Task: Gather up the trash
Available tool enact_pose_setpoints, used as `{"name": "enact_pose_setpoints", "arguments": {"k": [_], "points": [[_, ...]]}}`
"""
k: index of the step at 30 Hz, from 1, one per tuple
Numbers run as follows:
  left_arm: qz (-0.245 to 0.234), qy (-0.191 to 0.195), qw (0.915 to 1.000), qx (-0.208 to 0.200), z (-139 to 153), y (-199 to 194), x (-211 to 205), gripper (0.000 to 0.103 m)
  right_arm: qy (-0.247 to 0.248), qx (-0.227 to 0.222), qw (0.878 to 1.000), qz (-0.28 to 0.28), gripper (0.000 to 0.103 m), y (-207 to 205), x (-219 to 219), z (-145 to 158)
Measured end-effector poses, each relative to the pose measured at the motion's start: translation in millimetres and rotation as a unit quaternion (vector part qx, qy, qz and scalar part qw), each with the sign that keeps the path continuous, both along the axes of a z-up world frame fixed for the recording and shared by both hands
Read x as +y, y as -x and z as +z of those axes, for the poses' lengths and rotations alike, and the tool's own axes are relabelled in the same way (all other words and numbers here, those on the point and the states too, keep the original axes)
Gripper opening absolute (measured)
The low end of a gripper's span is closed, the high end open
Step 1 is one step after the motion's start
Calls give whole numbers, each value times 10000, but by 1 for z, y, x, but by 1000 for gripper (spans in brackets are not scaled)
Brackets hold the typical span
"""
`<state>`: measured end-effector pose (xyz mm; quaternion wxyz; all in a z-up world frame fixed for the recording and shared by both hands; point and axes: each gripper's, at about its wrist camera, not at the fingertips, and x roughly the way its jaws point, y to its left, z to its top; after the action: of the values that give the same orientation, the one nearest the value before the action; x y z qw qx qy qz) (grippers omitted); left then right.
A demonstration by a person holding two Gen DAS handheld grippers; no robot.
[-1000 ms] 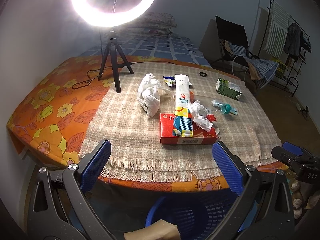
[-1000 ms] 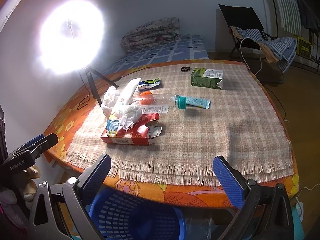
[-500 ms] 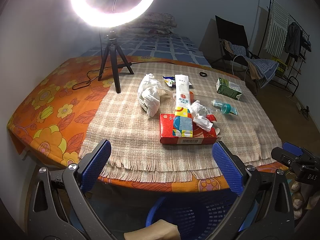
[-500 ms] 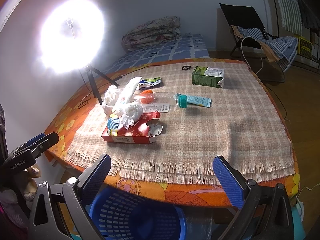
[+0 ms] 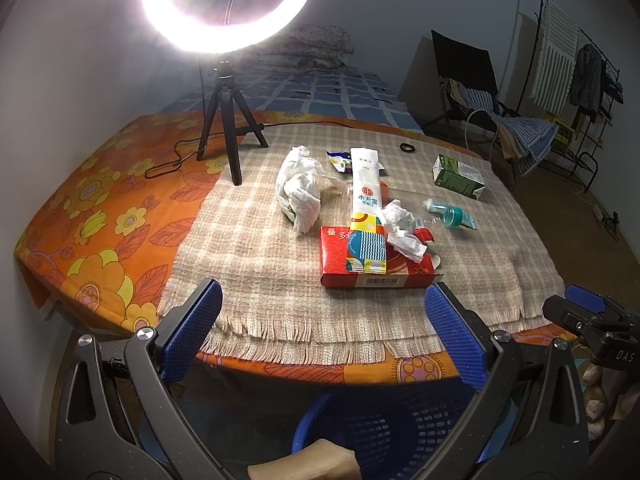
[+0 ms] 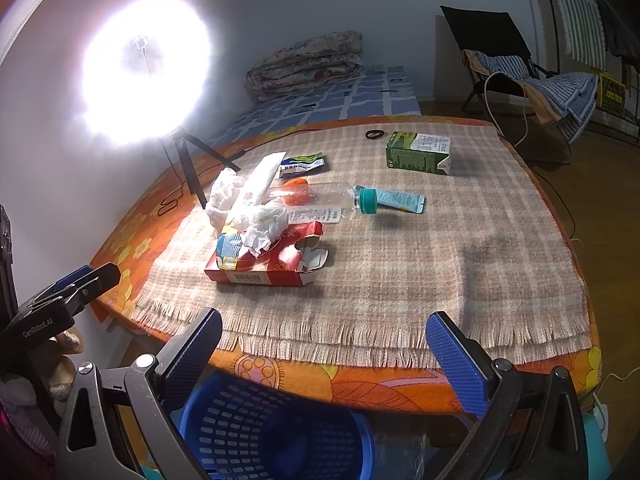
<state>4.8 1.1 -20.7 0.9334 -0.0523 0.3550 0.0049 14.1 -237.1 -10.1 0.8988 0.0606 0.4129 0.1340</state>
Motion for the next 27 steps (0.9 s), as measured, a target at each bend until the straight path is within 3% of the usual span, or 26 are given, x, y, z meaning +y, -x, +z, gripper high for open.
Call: {"name": "enact_pose_setpoints", "arguments": {"k": [21,27], "points": [[47,33,10000,61,-11,-4,11,103,0,52,10000,-61,103,-4,-5,0],[-40,28,9999,122,-10,-13,9,103,159,-199,9996,157,101,-5,4,2]]}}
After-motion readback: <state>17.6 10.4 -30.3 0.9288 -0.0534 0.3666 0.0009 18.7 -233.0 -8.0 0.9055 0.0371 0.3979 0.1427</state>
